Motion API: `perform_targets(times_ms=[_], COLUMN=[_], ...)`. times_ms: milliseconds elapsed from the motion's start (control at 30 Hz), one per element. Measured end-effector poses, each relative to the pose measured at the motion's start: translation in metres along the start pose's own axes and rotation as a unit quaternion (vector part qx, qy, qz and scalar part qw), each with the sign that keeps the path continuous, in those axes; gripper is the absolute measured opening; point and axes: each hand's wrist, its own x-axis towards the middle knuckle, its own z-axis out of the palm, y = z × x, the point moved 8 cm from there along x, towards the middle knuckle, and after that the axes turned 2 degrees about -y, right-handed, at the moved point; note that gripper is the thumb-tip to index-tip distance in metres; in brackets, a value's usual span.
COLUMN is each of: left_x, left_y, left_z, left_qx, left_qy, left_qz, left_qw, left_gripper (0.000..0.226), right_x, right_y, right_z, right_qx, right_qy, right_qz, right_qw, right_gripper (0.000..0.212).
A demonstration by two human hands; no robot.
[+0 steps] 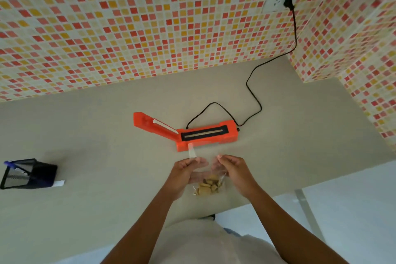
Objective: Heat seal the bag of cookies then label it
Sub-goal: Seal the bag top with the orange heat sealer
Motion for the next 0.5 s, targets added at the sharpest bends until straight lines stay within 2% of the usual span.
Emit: perform_targets(times_ms=[233, 500], left_x=[0.021, 0.039], left_y=[0.001, 0.008], left_z=[0.009, 0.002], left_qx=[-0.039, -0.046], left_qy=[0.054, 0.096], left_qz=[-0.001, -0.033], left_qw=[0.998, 0.994], left_gripper=[0.029, 0.029], right_x=[0.03, 0.049], right_y=[-0.009, -0.014], right_z=[-0.016, -0.015], right_qx=[-0.033, -0.044], right_qy=[0.006, -0.011], right_qz=[0.034, 0.034], right_qw=[0.999, 0.998], right_gripper=[0.028, 0.018])
